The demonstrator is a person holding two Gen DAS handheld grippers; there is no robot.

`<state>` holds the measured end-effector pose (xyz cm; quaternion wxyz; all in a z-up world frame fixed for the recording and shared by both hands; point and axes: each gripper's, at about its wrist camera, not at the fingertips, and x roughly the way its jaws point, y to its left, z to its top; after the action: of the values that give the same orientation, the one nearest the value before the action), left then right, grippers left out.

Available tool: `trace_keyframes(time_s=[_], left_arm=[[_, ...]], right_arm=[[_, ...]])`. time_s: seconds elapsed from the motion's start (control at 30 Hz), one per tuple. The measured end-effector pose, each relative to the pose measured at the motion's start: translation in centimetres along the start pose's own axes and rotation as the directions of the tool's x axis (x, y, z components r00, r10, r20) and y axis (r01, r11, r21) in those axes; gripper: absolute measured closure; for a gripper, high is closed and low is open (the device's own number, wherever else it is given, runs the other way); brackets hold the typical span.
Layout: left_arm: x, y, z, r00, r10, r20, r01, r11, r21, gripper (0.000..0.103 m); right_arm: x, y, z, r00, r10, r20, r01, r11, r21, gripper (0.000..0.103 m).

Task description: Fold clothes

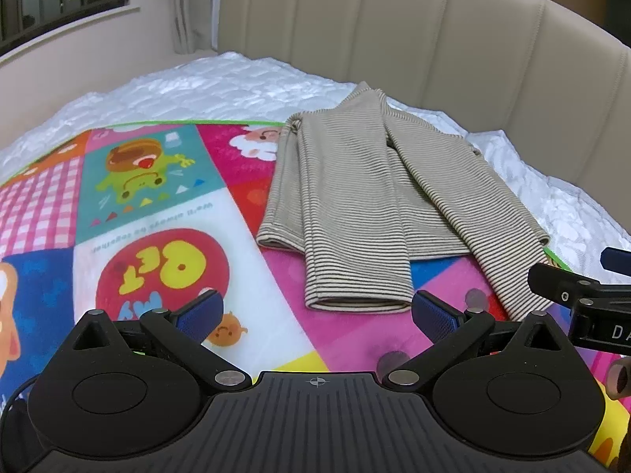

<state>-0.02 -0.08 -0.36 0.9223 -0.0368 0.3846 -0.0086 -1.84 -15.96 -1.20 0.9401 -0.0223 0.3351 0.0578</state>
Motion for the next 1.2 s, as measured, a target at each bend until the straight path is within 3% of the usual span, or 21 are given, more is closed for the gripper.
trace_keyframes(time_s=[1.2], left_arm=[[0.08,-0.02,0.00,1.000,0.020,-0.007,-0.020,1.000,-0.002,0.000]], right_arm=[[-0.19,-0.04,-0.10,1.000,0.007,-0.006,-0.007,1.000,-0.001,0.000]])
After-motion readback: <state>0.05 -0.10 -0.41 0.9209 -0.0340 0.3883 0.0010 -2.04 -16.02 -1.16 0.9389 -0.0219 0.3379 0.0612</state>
